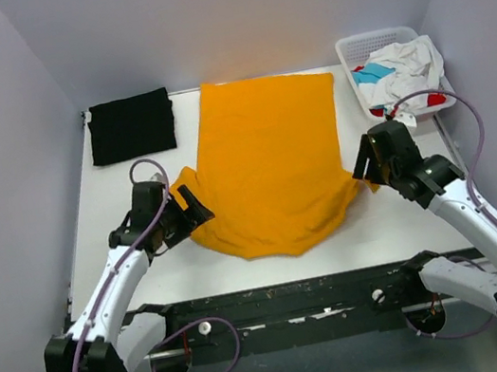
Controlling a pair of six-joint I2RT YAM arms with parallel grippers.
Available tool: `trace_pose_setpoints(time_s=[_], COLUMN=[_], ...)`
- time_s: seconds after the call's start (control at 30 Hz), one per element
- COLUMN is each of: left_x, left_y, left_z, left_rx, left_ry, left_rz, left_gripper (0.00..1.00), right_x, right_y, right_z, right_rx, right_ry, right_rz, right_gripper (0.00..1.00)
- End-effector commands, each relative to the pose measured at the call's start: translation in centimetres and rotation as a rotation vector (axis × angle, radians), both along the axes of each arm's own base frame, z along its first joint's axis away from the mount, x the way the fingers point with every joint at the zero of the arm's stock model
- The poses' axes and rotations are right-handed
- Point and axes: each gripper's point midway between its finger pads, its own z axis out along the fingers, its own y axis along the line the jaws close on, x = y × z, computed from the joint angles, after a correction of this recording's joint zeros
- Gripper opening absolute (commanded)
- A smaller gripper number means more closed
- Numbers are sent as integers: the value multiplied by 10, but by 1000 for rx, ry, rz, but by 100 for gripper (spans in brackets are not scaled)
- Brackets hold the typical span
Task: Fold and stack the t-shirts
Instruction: Flatten out the tshirt
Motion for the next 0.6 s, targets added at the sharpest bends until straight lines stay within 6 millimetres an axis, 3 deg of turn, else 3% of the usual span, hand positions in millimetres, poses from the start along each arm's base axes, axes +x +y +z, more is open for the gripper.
trace_pose_setpoints(time_s=[0.0,0.03,0.1,0.2,0.27,0.4,0.57], left_x=[4,3,3,5,9,20,22], left_y=[32,32,29,12,-3,-32,-74], left_z=[46,59,78,89,85,66,34], left_rx=[74,70,58,-5,-47,-96,-119], left_ry=[-163,-199,-256,-306,-303,-243,-126], left_rz=[178,169,161,96,46,-47,-160], left_gripper=[99,99,98,99,99,99,99], right_x=[-34,-35,-33,-24,-17,-7,12], right_y=[-42,-43,-40,-20,-2,32,45], right_z=[1,4,8,7,-2,-39,-77], right_rx=[-31,-32,-21,15,47,119,124], right_ry=[19,7,-5,-3,12,92,137], right_rz=[-243,-248,-226,-116,-26,114,129], right_gripper=[95,100,100,100,100,100,100])
